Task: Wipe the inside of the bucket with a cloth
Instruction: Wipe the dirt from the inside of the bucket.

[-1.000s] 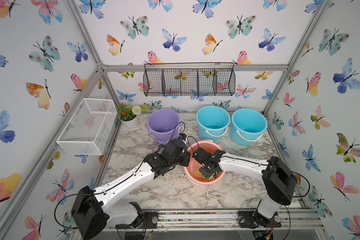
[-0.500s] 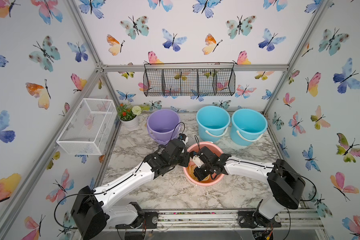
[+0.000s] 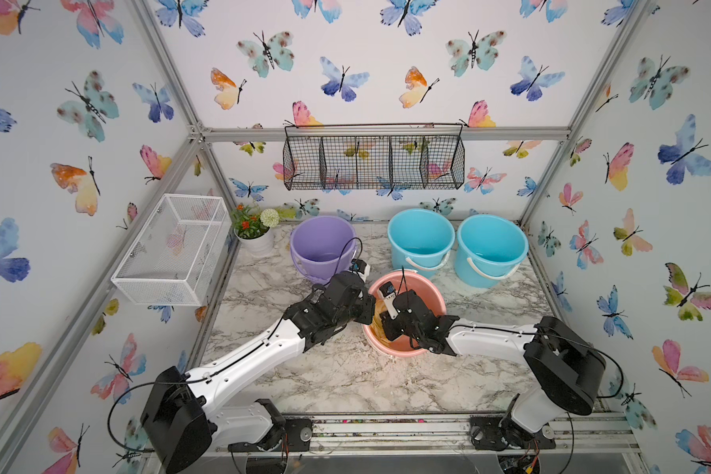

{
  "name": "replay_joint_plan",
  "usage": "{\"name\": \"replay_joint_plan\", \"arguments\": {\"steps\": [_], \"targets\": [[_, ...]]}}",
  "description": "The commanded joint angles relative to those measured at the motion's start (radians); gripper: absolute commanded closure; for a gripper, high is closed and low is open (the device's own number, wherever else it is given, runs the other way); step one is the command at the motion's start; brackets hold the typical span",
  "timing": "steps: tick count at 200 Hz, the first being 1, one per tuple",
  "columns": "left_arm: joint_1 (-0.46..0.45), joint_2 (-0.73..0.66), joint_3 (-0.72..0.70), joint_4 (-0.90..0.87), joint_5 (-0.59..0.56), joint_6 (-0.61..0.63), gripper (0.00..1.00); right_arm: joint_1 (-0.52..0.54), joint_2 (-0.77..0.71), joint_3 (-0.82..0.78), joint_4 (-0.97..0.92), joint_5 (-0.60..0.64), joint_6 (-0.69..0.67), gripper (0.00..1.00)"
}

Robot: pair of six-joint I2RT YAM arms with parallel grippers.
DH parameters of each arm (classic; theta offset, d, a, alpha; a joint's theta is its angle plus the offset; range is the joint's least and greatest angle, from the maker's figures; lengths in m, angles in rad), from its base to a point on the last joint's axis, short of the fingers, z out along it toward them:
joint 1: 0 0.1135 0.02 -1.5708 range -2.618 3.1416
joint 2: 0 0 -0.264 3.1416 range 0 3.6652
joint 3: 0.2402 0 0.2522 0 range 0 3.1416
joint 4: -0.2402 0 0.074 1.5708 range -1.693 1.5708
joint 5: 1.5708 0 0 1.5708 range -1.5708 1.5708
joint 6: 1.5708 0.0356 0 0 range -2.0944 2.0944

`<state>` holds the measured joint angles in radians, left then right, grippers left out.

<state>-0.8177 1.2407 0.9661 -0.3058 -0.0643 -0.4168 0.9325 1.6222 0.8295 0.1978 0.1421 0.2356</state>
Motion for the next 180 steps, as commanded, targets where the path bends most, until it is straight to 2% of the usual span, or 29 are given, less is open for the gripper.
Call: {"name": "replay_joint_plan", "arguments": {"steps": [1, 29, 84, 103, 115, 146, 180], "targets": [[-0.021, -0.007, -0.006, -0.015, 0.094, 0.000, 1.00, 0.008, 0.021, 0.058, 0.147, 0.168, -0.114, 0.98], [-0.021, -0.017, -0.011, -0.016, 0.096, -0.005, 1.00, 0.008, 0.047, 0.089, 0.115, 0.272, -0.211, 0.98], [-0.021, -0.021, -0.014, -0.018, 0.092, -0.004, 1.00, 0.008, 0.088, 0.204, -0.164, 0.508, -0.318, 0.98], [-0.021, -0.027, -0.016, -0.017, 0.084, -0.004, 1.00, 0.008, 0.089, 0.246, -0.299, 0.530, -0.315, 0.98], [-0.021, -0.029, -0.019, -0.018, 0.078, -0.004, 1.00, 0.008, 0.087, 0.272, -0.398, 0.493, -0.291, 0.98], [-0.021, -0.024, -0.018, -0.026, 0.068, 0.000, 1.00, 0.007, 0.096, 0.360, -0.705, 0.289, -0.172, 0.98], [-0.021, -0.016, -0.016, -0.022, 0.060, 0.000, 1.00, 0.007, 0.131, 0.397, -0.920, 0.068, -0.100, 0.98]]}}
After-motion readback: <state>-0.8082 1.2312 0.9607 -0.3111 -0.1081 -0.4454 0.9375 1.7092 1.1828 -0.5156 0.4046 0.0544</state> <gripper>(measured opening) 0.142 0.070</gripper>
